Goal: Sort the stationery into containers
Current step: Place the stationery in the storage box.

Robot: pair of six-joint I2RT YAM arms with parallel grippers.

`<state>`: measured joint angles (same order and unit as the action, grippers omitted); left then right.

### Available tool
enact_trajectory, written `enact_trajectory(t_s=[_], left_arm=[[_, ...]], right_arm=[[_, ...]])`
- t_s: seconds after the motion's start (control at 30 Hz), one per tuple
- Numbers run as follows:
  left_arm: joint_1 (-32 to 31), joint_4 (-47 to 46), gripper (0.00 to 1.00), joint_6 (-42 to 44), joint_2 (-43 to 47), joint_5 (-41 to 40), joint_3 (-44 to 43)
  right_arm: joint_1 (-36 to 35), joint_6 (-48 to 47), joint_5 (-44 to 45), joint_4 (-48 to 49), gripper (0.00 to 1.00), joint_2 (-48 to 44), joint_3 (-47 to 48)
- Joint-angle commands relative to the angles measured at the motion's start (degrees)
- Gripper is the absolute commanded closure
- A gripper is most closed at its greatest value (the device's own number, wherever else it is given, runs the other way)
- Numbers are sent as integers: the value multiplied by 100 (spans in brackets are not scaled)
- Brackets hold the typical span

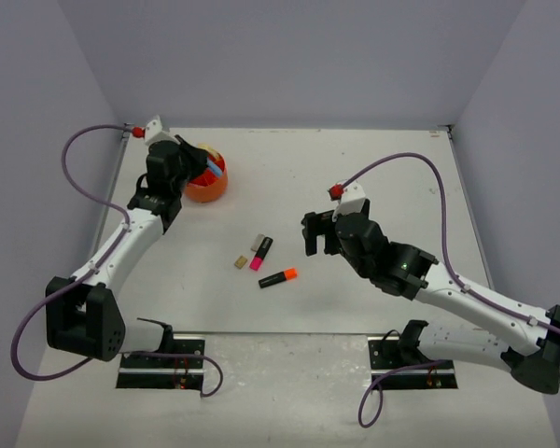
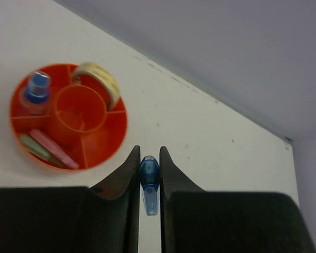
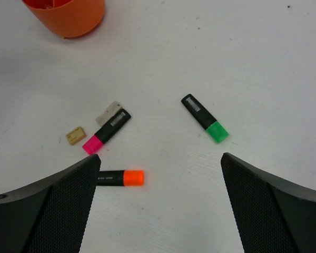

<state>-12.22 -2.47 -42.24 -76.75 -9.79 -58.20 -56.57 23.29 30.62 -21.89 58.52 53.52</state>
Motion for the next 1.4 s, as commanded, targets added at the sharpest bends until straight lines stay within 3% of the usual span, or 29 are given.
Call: enact_trajectory(t_s=[0.0,0.33,0.53,0.9,0.93,1.0,1.2,1.37], left_arm=[[268,-555,100,49,-100,-1322,121],[361,-1580,100,-249,-685,-1917,669],[444,-2285,100,-179,-1028,-1880,854],[636,-2408,98,-171,-1412,-1605,750],[638,-2427,91,-194,-1406,-1599,799],[642,-2522,64,-269,-1350,-1579,919],[642,-2451,39,-469,-1005,-1504,1242],[639,-1910,20,-613,-94,-1351,1341]], right_arm=[[10,156,372,-52,1,-303,-209],[87,230,513,-80,1,-493,-423],[165,182,394,-80,1,-550,-492],[211,158,292,-84,1,-430,-506],[216,158,284,-79,1,-420,-497],[234,158,259,-78,1,-367,-483],[438,228,-63,-159,1,-18,-372],[956,413,-929,-392,1,588,-71]])
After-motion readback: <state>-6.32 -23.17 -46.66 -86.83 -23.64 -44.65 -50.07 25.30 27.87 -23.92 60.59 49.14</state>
